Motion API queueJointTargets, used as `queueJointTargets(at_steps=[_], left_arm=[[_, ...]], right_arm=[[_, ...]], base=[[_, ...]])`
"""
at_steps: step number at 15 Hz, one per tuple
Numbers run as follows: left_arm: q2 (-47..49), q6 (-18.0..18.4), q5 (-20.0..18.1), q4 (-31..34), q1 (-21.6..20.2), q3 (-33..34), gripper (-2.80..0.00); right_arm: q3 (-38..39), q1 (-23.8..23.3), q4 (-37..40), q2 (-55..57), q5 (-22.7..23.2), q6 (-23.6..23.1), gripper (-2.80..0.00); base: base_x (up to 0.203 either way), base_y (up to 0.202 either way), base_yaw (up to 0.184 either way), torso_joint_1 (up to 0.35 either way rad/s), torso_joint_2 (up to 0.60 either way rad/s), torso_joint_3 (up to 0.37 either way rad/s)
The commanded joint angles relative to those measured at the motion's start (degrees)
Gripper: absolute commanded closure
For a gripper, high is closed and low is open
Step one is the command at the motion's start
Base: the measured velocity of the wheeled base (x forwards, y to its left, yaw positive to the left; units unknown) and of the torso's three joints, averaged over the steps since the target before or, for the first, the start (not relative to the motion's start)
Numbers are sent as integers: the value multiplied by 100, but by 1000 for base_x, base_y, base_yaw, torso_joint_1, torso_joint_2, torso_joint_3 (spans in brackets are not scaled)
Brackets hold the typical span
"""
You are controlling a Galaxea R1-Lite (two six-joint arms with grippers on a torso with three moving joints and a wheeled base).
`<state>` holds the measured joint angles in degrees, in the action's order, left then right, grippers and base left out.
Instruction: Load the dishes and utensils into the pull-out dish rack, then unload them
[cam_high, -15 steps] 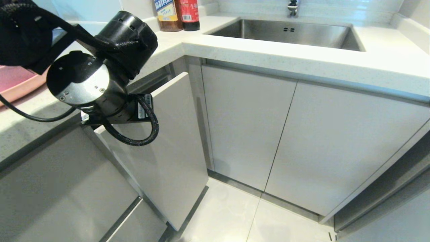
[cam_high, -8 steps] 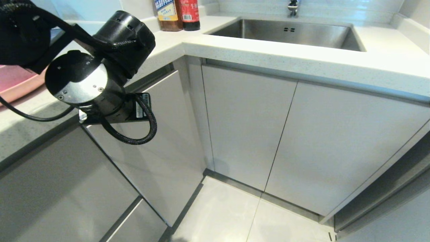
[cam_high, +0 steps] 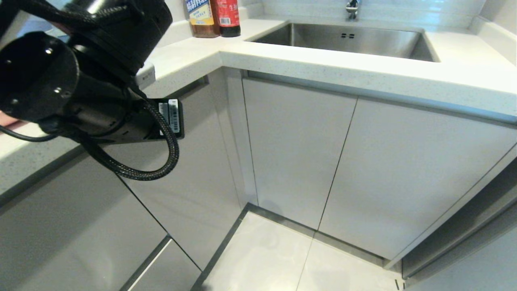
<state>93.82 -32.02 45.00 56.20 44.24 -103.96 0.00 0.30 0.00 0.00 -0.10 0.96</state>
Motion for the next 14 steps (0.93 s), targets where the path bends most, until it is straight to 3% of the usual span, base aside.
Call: queueJointTargets(at_steps=[1,9,12,14], left_arm=[[-334,-9,26,23,132,-27,0],[-1588,832,25,-196,111,-550,0],[-2102,1307,-178,-565,-382,-555,0],[-2515,1561,-727,-680,-975,-555,0]], right_arm=[[9,5,0,0,1,0,0],[9,3,0,0,1,0,0],[9,5,0,0,1,0,0],[9,3,0,0,1,0,0]], base=[[0,0,0,0,0,0],[0,0,0,0,0,0],[0,0,0,0,0,0],[0,0,0,0,0,0]])
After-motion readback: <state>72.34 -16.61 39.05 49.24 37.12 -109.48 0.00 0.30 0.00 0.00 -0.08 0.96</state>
